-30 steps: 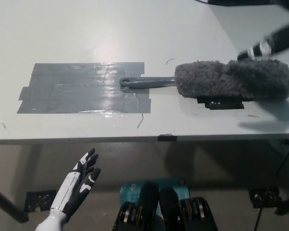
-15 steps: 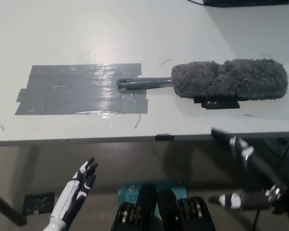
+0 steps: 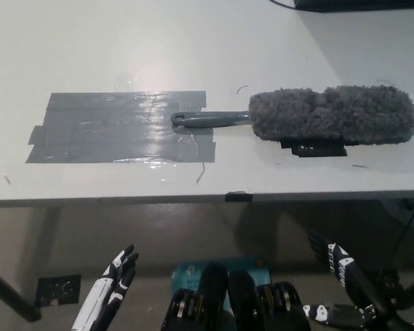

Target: A person hands a grey duster to the robot and the robot grabs it with its right hand and places it on the black marked spot infron tof it on the desk

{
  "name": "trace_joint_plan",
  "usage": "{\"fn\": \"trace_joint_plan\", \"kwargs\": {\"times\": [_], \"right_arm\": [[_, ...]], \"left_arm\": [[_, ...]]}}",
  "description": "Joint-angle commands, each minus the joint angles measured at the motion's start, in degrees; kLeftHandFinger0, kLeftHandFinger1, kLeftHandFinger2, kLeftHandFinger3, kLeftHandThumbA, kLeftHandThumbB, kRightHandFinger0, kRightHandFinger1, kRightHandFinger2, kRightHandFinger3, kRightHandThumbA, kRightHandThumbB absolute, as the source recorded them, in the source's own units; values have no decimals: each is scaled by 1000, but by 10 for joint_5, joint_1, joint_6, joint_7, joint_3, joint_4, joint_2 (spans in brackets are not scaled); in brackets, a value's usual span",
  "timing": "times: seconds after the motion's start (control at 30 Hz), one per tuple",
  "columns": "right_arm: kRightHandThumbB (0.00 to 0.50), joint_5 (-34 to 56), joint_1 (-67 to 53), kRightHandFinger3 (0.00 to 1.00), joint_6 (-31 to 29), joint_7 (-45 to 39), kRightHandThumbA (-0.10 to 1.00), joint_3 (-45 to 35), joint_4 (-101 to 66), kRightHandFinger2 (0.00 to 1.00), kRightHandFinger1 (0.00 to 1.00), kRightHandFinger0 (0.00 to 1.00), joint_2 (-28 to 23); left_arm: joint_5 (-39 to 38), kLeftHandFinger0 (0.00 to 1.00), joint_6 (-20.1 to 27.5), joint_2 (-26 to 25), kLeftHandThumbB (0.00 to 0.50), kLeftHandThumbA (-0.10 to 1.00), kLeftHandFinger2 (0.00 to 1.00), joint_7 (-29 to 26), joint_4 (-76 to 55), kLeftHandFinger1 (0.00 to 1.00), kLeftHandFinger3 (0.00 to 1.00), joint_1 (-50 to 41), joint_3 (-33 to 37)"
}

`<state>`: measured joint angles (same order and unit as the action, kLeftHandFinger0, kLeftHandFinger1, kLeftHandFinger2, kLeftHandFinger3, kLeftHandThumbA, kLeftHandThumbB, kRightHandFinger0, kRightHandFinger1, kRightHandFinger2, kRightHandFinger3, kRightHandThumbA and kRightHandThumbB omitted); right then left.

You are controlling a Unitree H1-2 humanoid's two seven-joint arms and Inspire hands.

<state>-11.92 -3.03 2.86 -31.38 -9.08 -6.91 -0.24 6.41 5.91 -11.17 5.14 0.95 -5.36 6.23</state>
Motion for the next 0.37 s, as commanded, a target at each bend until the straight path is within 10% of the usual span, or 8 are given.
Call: {"fn": "trace_joint_plan", "kwargs": {"times": [0.0,0.33], "right_arm": [[261,-27,-3,1000,-185,141,1000,-7,33,1000,1000,1000,2],[269,-31,5,1000,-182,156,1000,10,46,1000,1000,1000,-12]], "left_arm": [[-7,1000,42,7,193,937,1000,2,-4,1000,1000,-16,2],[-1,1000,40,4,188,954,1000,-2,-7,1000,1000,-20,-3]]}}
